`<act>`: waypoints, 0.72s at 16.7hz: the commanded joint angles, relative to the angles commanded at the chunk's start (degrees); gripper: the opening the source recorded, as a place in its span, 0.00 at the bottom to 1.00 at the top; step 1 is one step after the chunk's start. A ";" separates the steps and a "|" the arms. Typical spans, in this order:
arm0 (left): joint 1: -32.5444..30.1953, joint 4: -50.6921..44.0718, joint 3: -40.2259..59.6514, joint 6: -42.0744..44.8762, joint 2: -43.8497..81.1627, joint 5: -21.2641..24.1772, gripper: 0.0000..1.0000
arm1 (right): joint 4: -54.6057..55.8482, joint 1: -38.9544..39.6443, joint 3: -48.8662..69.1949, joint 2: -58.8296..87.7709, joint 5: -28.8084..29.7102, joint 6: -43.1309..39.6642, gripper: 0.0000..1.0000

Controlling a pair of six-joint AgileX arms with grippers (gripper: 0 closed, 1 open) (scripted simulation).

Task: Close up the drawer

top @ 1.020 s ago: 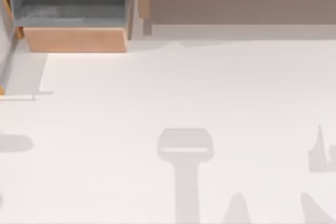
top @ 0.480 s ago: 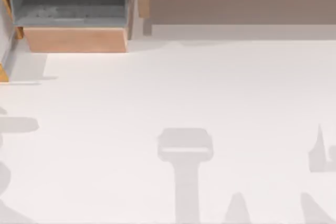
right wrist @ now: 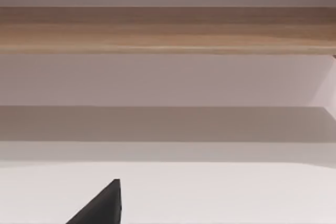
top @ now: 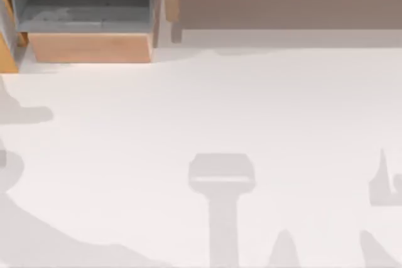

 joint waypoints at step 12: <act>-2.65 -6.52 11.06 -0.42 5.59 -2.60 0.00 | 0.00 0.00 0.00 0.00 0.00 0.00 1.00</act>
